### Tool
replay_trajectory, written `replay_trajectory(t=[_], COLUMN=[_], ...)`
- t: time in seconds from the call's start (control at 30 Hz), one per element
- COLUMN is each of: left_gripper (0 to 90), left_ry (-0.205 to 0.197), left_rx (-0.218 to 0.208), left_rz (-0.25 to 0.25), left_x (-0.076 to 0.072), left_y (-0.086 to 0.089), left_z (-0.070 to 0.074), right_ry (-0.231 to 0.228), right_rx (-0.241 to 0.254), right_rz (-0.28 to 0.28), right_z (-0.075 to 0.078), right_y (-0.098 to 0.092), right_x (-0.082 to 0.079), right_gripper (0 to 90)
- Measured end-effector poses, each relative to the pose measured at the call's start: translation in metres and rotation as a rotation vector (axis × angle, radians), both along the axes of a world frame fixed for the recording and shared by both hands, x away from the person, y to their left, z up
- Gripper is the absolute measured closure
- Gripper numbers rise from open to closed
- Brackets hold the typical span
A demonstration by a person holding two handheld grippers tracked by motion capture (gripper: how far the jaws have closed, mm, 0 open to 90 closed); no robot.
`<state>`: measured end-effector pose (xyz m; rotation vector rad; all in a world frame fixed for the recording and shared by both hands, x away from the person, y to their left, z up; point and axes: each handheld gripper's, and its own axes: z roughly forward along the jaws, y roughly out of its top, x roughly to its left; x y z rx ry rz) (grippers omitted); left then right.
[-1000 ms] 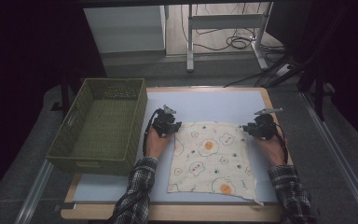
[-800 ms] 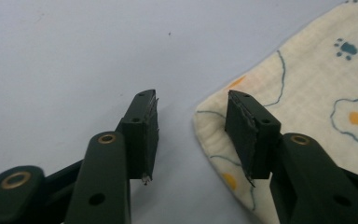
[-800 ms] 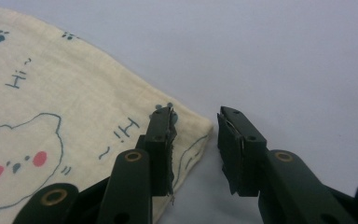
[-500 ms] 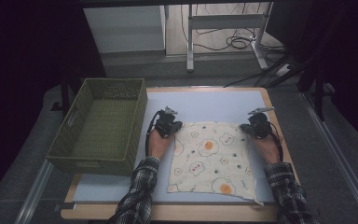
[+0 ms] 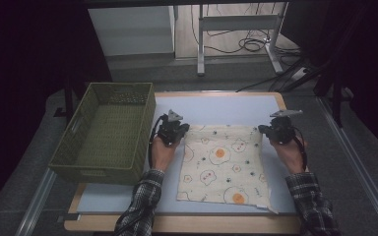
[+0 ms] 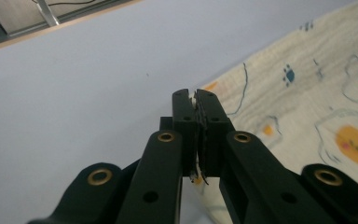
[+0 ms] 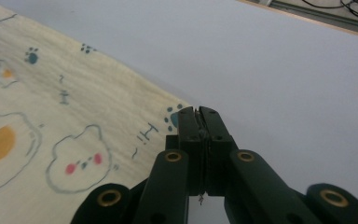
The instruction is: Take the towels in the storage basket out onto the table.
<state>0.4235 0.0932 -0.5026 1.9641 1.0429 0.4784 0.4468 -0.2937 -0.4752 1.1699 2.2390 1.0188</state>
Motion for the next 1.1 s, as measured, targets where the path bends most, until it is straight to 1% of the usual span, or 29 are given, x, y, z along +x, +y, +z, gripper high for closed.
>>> replay_trajectory(t=[0.03,0.07,0.13,0.17,0.23,0.27,0.3,0.4,0.47,0.5,0.53,0.57,0.63,0.77,0.87,1.07,1.1], left_gripper=[87.8,87.8,87.8,87.8,87.8,87.8,87.8,87.8,87.8,87.8,87.8,87.7,87.7,87.6,87.5,87.5,87.5], left_ry=[0.000,0.005,0.003,0.009,0.006,0.006,0.008,-0.002,-0.008,-0.014,-0.018,-0.022,-0.028,-0.042,-0.050,-0.049,-0.044], left_rx=[0.000,0.007,0.011,0.005,-0.003,-0.003,-0.007,-0.016,-0.018,-0.015,-0.015,-0.014,-0.008,-0.010,-0.013,-0.033,-0.033], left_rz=[0.000,-0.012,-0.022,-0.028,-0.041,-0.041,-0.051,-0.075,-0.093,-0.097,-0.106,-0.116,-0.127,-0.150,-0.162,-0.185,-0.192], left_x=[0.000,-0.010,-0.020,-0.025,-0.035,-0.035,-0.041,-0.054,-0.064,-0.068,-0.073,-0.079,-0.087,-0.106,-0.118,-0.140,-0.146], left_y=[0.000,0.000,0.001,0.001,0.003,0.003,0.004,0.004,0.004,0.003,0.003,0.003,0.003,0.007,0.009,0.016,0.018], left_z=[0.000,-0.002,-0.004,-0.006,-0.009,-0.009,-0.011,-0.013,-0.013,-0.012,-0.012,-0.012,-0.011,-0.009,-0.008,-0.009,-0.012], right_ry=[-0.001,-0.003,-0.004,-0.001,-0.003,-0.003,0.000,0.001,0.006,0.010,0.010,0.011,0.010,-0.002,-0.006,0.000,-0.001], right_rx=[0.001,0.005,0.009,0.012,0.026,0.026,0.034,0.043,0.056,0.066,0.066,0.070,0.072,0.082,0.091,0.082,0.084], right_rz=[0.009,0.018,0.032,0.037,0.047,0.047,0.052,0.062,0.068,0.075,0.075,0.081,0.090,0.113,0.127,0.163,0.169], right_z=[0.001,0.001,0.001,0.001,0.000,0.000,-0.001,-0.003,-0.005,-0.005,-0.005,-0.006,-0.005,-0.003,-0.002,-0.006,-0.006], right_y=[-0.001,-0.002,-0.004,-0.006,-0.009,-0.009,-0.011,-0.017,-0.020,-0.022,-0.022,-0.023,-0.024,-0.027,-0.029,-0.028,-0.028], right_x=[-0.005,-0.011,-0.021,-0.027,-0.038,-0.038,-0.043,-0.058,-0.068,-0.077,-0.077,-0.082,-0.093,-0.116,-0.133,-0.165,-0.168], right_gripper=[88.6,88.6,88.6,88.6,88.7,88.7,88.6,88.6,88.7,88.7,88.7,88.7,88.7,88.7,88.8,88.7,88.7])
